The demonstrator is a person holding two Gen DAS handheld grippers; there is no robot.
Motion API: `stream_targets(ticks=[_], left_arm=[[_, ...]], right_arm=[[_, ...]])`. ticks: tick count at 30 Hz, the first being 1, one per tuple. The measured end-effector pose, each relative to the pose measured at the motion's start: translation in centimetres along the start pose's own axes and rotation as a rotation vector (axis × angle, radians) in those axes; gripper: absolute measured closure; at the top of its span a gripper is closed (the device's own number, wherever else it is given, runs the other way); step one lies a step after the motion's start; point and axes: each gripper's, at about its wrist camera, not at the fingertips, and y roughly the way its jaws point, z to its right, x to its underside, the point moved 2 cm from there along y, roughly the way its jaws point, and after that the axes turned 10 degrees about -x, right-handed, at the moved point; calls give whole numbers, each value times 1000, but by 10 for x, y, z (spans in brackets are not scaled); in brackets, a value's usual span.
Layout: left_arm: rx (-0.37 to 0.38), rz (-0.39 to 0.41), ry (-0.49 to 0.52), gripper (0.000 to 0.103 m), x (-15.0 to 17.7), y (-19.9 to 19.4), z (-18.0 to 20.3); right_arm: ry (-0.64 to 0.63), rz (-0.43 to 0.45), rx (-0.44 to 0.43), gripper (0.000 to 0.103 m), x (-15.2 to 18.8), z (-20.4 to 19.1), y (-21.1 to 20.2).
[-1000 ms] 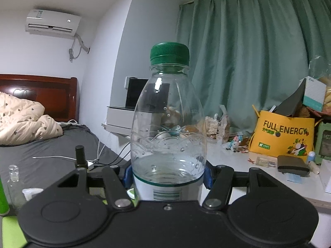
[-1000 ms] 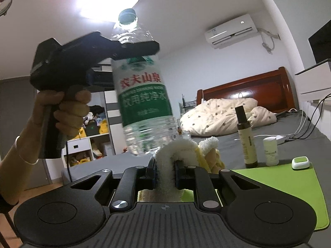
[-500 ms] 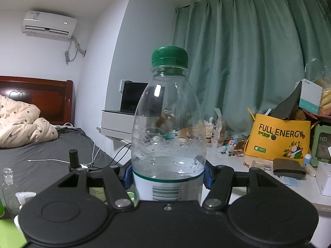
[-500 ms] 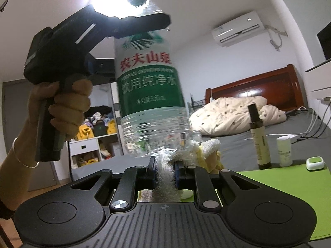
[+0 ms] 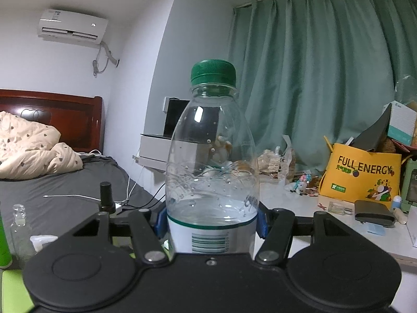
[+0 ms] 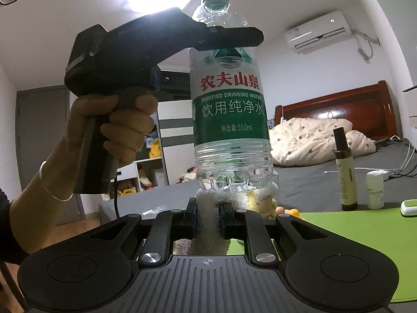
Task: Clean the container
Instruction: 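Keep rubbing the towel around the bottle's base with the right gripper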
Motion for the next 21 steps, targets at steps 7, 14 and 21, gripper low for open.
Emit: stream_targets(ticks=[7,14,21], left_arm=[[-23,-9,-2,44,1,0,-6],[-30,-16,2,44,1,0,-7],[-28,-16,7,44,2,-2,-6]], right_arm=[[6,-6,7,87,2,1,-4],[6,-2,39,87,2,-8,-24],[-2,10,95,87,-2,-4,-37]])
